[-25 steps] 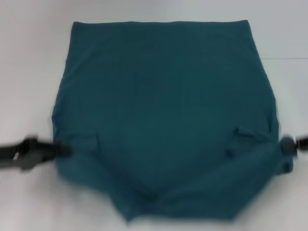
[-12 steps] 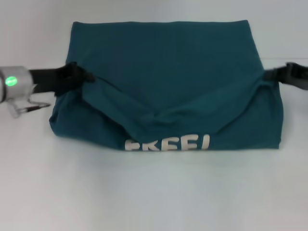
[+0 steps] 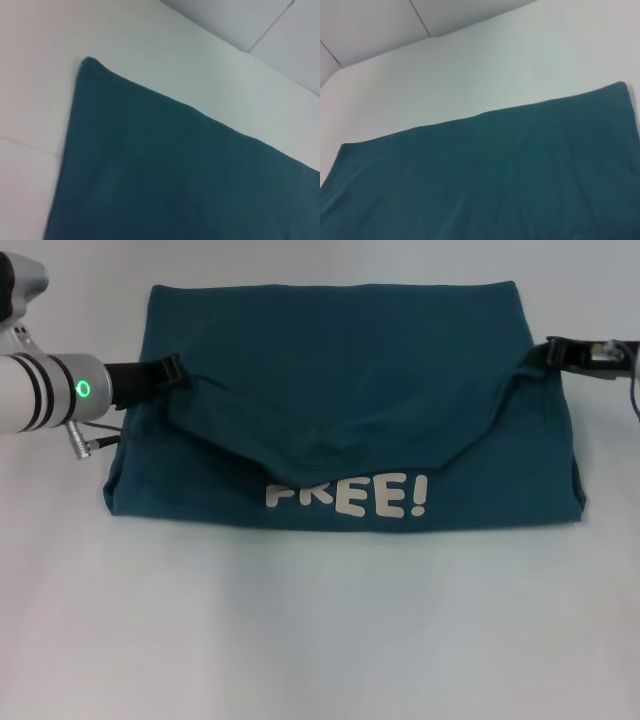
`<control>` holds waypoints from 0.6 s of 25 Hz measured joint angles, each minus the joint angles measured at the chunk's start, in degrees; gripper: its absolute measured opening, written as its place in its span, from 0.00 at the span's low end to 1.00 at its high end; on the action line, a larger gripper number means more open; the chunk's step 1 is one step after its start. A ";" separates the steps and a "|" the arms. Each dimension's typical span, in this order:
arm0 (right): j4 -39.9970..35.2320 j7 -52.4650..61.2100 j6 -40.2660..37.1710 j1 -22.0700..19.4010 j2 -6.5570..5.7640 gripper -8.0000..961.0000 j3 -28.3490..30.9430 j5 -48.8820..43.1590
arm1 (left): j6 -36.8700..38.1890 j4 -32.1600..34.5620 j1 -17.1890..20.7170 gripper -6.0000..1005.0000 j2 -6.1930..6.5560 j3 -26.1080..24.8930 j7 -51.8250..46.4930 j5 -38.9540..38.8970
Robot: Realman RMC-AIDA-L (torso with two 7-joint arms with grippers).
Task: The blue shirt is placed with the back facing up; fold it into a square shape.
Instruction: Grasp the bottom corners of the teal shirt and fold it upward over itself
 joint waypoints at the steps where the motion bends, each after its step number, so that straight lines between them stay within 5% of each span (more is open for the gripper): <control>1: 0.69 0.14 0.79 0.56 -0.18 0.09 -0.52 0.00 | -0.70 -0.17 -0.13 0.04 0.00 0.34 -0.34 0.02; 15: 4.38 0.85 4.49 4.45 -1.43 0.11 -3.72 -0.20 | -5.84 -2.40 -2.09 0.04 0.30 3.82 -1.07 0.21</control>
